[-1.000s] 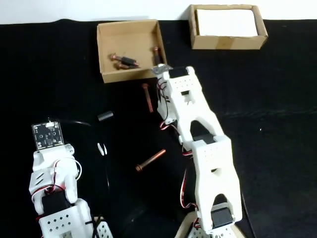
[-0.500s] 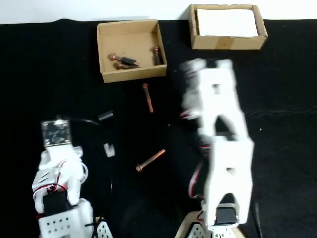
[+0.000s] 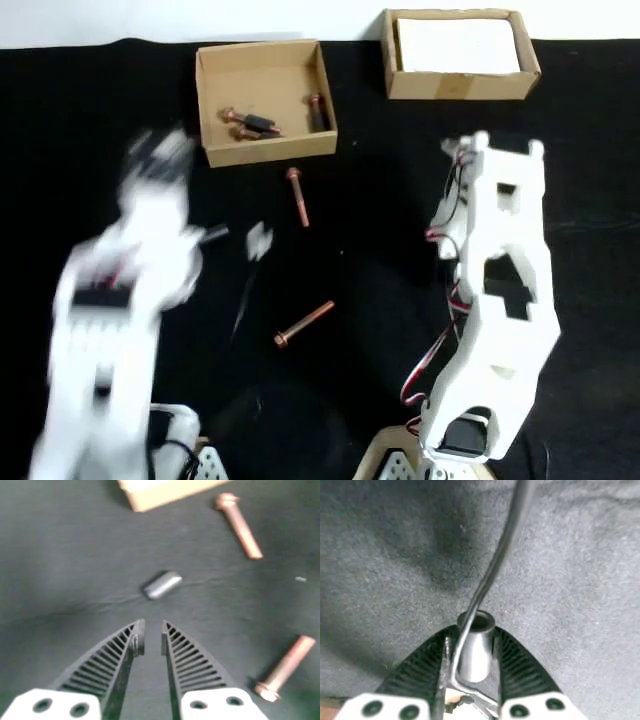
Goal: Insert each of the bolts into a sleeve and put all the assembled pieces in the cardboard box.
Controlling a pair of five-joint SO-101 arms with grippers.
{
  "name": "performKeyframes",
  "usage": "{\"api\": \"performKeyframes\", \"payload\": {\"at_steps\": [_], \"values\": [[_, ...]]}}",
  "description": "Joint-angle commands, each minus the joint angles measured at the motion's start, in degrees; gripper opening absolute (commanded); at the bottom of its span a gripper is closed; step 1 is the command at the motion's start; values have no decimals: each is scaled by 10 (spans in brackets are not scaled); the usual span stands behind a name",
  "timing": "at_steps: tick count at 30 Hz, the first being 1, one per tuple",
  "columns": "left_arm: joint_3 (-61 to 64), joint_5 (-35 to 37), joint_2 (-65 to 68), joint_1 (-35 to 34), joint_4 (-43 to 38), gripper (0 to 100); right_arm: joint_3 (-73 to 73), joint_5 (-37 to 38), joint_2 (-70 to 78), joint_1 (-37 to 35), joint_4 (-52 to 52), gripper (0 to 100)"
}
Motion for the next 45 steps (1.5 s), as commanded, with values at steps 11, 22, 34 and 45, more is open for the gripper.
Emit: {"api": "performKeyframes", "payload": {"at_steps": [11, 22, 34, 45], "values": [[-553, 273, 574, 145, 53, 175, 408, -58, -146, 5, -441, 8], [-893, 289, 904, 138, 116, 175, 423, -110, -167, 12, -472, 8], [-1098, 287, 1086, 113, 220, 171, 424, -108, -167, 10, -472, 8], [-1113, 285, 1096, 113, 207, 39, 424, -108, -167, 9, -473, 8]]}}
